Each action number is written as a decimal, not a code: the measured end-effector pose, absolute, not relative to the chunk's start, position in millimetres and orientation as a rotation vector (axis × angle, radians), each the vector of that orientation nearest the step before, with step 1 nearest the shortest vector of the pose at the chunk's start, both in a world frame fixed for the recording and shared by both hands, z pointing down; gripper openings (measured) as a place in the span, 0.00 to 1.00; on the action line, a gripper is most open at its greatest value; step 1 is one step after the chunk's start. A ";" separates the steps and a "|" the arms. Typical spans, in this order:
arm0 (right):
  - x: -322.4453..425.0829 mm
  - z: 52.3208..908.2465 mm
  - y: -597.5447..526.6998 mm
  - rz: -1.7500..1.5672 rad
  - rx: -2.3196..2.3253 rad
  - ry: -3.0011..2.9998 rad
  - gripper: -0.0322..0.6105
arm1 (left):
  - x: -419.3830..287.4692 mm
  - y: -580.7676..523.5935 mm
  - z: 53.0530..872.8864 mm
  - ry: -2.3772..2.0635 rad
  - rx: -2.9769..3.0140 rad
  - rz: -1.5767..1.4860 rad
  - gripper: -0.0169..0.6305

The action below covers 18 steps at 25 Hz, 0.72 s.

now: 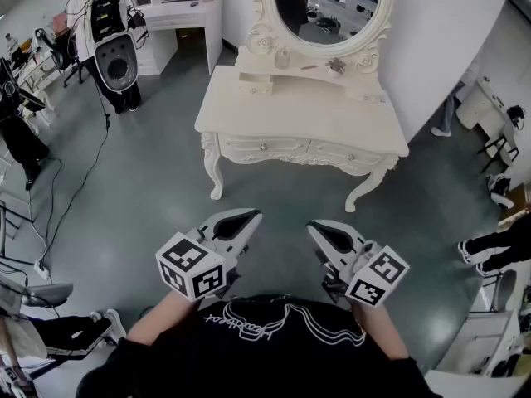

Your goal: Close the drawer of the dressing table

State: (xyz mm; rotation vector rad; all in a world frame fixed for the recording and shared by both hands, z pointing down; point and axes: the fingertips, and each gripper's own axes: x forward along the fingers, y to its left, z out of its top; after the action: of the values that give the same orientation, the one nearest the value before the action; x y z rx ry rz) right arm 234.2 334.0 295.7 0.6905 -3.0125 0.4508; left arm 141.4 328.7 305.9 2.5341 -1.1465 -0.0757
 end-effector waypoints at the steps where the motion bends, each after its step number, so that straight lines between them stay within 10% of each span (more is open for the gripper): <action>1: 232.5 296.2 333.0 0.444 0.695 -3.013 0.05 | 138.5 327.4 306.5 -1.150 2.535 -0.080 0.03; 12: 213.6 298.7 330.5 0.360 0.712 -2.957 0.07 | 109.9 328.9 301.9 -1.198 2.541 -0.122 0.03; 18: 197.7 304.0 313.7 0.341 0.674 -2.947 0.36 | 86.4 322.4 306.1 -1.280 2.515 -0.126 0.03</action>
State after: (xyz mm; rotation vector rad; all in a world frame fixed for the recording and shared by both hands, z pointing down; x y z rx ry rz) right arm 197.7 313.7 304.0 0.6740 -2.9472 0.3409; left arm 86.4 322.4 306.1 2.5152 -1.2798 -0.1263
